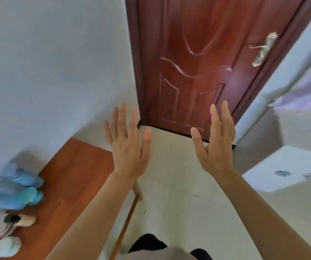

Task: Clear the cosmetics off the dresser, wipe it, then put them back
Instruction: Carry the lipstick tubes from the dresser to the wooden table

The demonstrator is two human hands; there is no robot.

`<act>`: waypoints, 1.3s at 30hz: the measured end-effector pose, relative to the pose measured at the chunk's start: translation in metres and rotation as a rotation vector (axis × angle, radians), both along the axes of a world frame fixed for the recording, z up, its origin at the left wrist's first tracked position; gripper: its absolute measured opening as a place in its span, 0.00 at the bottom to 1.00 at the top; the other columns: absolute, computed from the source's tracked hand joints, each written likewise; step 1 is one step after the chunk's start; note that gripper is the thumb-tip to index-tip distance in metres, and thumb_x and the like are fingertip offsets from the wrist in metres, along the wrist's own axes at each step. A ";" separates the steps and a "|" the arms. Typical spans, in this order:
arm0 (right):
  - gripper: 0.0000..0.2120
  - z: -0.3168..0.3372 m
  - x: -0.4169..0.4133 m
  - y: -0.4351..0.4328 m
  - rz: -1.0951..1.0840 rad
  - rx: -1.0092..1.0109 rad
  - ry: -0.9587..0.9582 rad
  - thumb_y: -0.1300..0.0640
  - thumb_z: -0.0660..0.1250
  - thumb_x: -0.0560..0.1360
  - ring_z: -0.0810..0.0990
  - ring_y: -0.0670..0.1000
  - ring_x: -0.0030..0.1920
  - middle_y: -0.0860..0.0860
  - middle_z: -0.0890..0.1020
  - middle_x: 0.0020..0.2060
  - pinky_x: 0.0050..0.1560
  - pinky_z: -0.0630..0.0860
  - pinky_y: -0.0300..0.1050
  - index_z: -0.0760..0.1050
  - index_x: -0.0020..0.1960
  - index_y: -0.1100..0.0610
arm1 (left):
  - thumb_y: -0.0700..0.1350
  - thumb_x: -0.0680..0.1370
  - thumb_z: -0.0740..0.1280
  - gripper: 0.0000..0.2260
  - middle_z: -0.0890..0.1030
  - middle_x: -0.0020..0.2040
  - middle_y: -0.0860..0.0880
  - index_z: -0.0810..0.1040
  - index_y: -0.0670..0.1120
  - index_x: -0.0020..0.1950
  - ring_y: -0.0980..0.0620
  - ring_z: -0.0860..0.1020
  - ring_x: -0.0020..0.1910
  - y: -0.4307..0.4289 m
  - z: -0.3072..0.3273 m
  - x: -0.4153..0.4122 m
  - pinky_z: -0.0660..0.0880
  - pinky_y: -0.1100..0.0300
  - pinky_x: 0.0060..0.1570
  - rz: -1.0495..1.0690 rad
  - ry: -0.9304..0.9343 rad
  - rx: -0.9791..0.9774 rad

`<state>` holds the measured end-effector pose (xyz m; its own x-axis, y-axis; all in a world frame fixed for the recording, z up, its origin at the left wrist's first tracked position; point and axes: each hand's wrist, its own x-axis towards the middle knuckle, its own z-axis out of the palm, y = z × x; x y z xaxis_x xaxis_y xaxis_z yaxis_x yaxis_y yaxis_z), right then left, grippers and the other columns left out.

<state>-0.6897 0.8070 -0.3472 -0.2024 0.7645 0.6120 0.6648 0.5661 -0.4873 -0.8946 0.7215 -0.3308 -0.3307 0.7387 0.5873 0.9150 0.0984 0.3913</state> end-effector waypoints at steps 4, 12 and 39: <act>0.33 0.008 0.171 0.008 -0.227 0.053 0.030 0.46 0.63 0.80 0.56 0.58 0.78 0.60 0.56 0.78 0.72 0.60 0.64 0.59 0.78 0.60 | 0.53 0.82 0.54 0.24 0.59 0.78 0.42 0.63 0.44 0.76 0.44 0.54 0.78 0.059 0.014 0.153 0.53 0.38 0.74 -0.278 -0.011 0.024; 0.31 0.001 0.405 0.001 -0.614 0.096 0.043 0.50 0.66 0.79 0.61 0.61 0.76 0.63 0.59 0.76 0.70 0.63 0.64 0.62 0.76 0.65 | 0.54 0.83 0.54 0.24 0.58 0.79 0.42 0.63 0.44 0.76 0.44 0.55 0.78 0.143 0.013 0.388 0.53 0.39 0.74 -0.714 0.003 0.002; 0.31 -0.076 0.778 0.216 -1.202 -0.296 0.025 0.44 0.60 0.80 0.61 0.59 0.76 0.58 0.59 0.77 0.71 0.64 0.62 0.58 0.78 0.55 | 0.55 0.82 0.58 0.23 0.62 0.77 0.43 0.63 0.48 0.75 0.45 0.59 0.75 0.488 -0.066 0.818 0.60 0.44 0.72 -1.316 0.193 -0.276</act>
<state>0.0882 1.0234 -0.4228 0.7326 0.5666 0.3772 0.6746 -0.5310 -0.5128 -0.0765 1.2091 -0.3967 0.7752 0.5410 0.3263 0.4289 -0.8298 0.3570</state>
